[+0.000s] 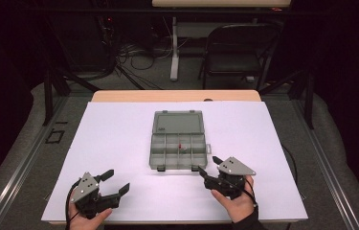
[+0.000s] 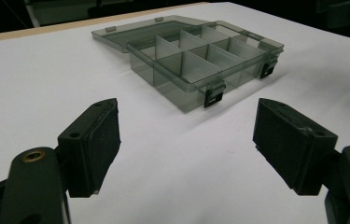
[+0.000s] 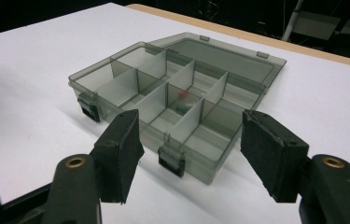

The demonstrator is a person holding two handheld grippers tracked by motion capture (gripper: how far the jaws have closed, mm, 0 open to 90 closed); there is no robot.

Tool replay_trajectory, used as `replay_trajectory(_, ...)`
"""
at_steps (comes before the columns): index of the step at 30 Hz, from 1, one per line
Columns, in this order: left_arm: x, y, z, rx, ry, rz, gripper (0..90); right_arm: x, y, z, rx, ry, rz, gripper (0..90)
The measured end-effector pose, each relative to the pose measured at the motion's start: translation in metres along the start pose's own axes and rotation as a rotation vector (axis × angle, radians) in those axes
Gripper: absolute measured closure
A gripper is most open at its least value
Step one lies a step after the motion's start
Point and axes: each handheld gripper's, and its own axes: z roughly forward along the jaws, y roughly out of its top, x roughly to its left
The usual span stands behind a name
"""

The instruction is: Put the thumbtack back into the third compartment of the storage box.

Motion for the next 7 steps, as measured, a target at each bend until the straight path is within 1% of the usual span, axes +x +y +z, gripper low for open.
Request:
replay_trajectory(4, 0.001, 0.0, 0.0, 0.001, 0.003, -0.005, 22.9, 0.0, -0.007, -0.009, -0.013, 0.001, -0.006, 36.3)
replay_trajectory(7, 0.001, 0.0, 0.0, 0.003, 0.008, -0.008, 22.9, -0.001, -0.014, -0.012, -0.003, -0.005, -0.004, 34.5)
